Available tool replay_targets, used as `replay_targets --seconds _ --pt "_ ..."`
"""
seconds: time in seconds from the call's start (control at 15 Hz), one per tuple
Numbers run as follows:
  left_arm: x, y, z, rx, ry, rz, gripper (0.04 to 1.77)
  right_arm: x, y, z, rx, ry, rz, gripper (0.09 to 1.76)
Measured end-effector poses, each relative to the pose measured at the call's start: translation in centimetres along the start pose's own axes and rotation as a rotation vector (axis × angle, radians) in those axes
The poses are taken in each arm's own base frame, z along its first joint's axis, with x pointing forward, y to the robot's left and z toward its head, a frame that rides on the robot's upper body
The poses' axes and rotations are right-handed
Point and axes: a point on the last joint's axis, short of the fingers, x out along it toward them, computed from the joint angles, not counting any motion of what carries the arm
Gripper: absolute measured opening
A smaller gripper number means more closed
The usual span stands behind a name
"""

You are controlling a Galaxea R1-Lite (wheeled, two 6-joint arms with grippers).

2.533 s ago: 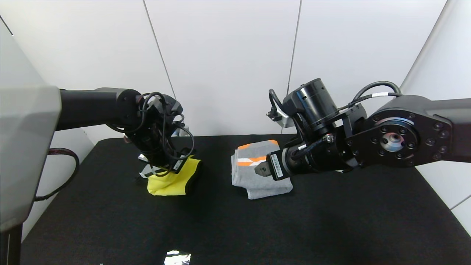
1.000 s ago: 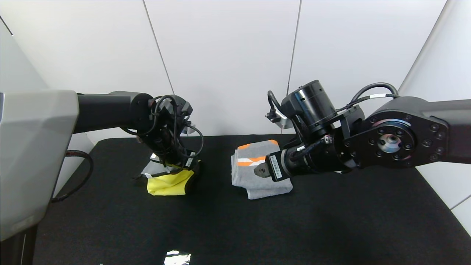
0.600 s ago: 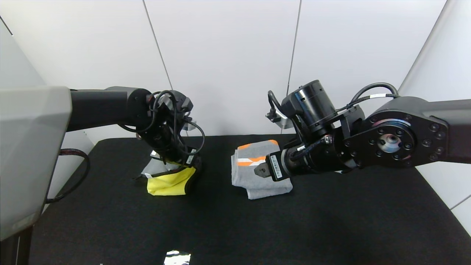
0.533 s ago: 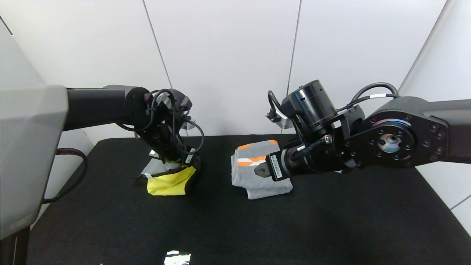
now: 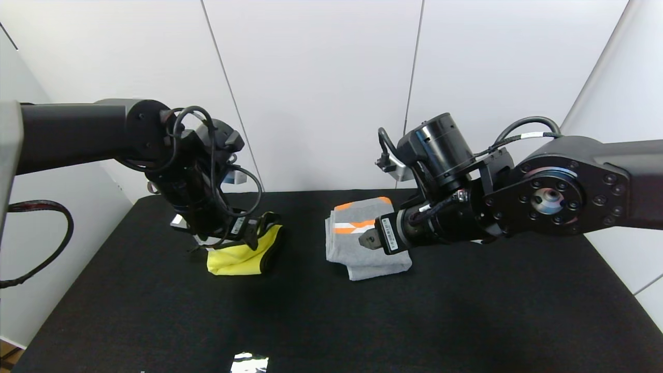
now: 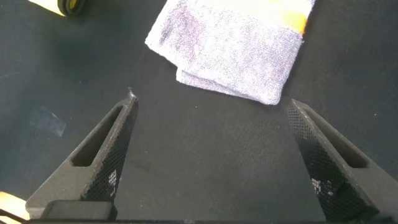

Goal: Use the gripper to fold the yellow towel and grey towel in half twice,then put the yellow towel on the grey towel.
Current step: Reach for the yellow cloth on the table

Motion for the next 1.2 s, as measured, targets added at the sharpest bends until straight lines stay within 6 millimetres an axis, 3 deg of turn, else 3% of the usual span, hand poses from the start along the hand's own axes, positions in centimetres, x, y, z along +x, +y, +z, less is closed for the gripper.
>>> replay_targets --seconds 0.2,0.53,1.2 --pt "0.0 0.9 -1.3 -0.01 0.049 0.025 1.69 0.1 0.0 0.0 -0.001 0.001 0.0 1.71" --pt "1.9 1.1 -3.2 -0.006 0.147 0.067 1.7 0.1 -0.1 0.0 0.0 0.002 -0.002 1.71" --pt "5.7 2.4 -3.1 -0.072 0.057 -0.04 1.7 0.2 -0.3 0.0 0.005 0.004 -0.008 1.71"
